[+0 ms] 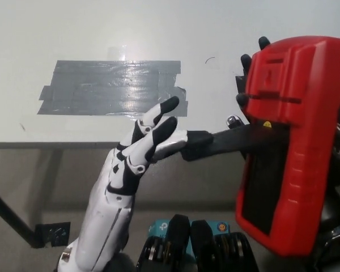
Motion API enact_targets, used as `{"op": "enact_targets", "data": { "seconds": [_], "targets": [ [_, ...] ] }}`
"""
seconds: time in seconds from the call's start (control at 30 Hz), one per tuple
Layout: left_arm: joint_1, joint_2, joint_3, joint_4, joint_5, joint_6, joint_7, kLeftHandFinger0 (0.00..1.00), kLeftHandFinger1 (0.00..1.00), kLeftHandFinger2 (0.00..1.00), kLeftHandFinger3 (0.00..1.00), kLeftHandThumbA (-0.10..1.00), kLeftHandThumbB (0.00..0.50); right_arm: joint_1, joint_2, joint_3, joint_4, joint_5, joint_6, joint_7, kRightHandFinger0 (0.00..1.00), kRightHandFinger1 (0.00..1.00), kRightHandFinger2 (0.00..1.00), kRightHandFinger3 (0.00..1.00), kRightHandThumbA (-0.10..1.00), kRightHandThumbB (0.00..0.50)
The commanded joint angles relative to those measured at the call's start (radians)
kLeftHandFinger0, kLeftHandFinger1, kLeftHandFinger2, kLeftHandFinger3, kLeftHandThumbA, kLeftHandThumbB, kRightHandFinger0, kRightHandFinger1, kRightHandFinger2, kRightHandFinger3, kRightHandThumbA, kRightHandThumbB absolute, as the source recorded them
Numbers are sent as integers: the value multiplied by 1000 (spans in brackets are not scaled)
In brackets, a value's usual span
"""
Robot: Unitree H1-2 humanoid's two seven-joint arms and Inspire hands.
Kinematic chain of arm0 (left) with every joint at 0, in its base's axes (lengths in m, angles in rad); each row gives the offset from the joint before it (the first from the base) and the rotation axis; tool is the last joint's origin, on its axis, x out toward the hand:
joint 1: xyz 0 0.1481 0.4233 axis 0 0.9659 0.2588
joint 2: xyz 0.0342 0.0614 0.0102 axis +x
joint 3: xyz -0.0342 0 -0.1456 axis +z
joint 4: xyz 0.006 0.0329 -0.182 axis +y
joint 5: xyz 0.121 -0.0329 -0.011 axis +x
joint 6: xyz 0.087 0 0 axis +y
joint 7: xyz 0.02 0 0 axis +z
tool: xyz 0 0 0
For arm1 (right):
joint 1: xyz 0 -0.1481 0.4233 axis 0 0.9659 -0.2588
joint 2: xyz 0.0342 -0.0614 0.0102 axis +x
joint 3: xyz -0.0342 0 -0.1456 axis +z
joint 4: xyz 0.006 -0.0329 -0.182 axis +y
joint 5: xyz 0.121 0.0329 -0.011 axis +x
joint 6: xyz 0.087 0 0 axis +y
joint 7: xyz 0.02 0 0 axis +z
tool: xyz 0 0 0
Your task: The robot first picks the multimeter with right hand and then unfolds the black stand on the back of it using left hand
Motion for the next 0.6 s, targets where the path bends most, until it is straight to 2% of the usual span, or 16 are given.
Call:
{"op": "enact_targets", "data": {
  "seconds": [0.0,0.13,0.2,0.27,0.33,0.37,0.4,0.47,0.53,0.57],
  "targets": [
    [21,-8,-4,-20,-11,0,-10,1000,696,737,1000,1000,491,-57,25,4,-59,69,-80,-21,0,1,15,166,-100,120],
    [44,-32,-15,-10,16,-35,6,1000,653,703,1000,1000,497,-64,58,6,-71,69,-112,-37,0,15,56,201,-100,128],
    [54,-41,-28,-34,42,-11,-16,1000,663,691,1000,1000,493,-74,80,6,-81,66,-126,-78,0,26,74,214,-100,138],
    [73,-54,-41,-61,57,19,-33,1000,654,633,1000,1000,500,-82,104,6,-89,56,-140,-113,0,22,81,246,-100,132],
    [83,-69,-55,-47,66,-20,-17,1000,612,578,1000,1000,500,-95,149,1,-98,34,-163,-159,0,13,94,305,-100,123],
    [82,-76,-64,-47,60,-13,-20,1000,590,551,1000,1000,500,-101,165,-1,-100,27,-170,-176,0,1,95,350,-100,124],
    [84,-69,-71,-36,63,-35,-22,1000,590,548,1000,1000,500,-111,184,-5,-102,21,-178,-200,0,0,98,386,-100,124],
    [101,-64,-91,-15,55,-63,-18,1000,647,612,1000,1000,500,-128,222,-13,-106,12,-193,-254,0,4,126,492,-100,121],
    [130,-84,-114,1,69,-99,7,1000,652,633,1000,1000,500,-144,258,-19,-110,4,-204,-307,0,43,196,497,-100,124],
    [137,-88,-125,-1,78,-100,7,1000,657,677,1000,1000,500,-154,270,-20,-110,-13,-208,-329,0,89,289,507,-100,127]
  ]
}}
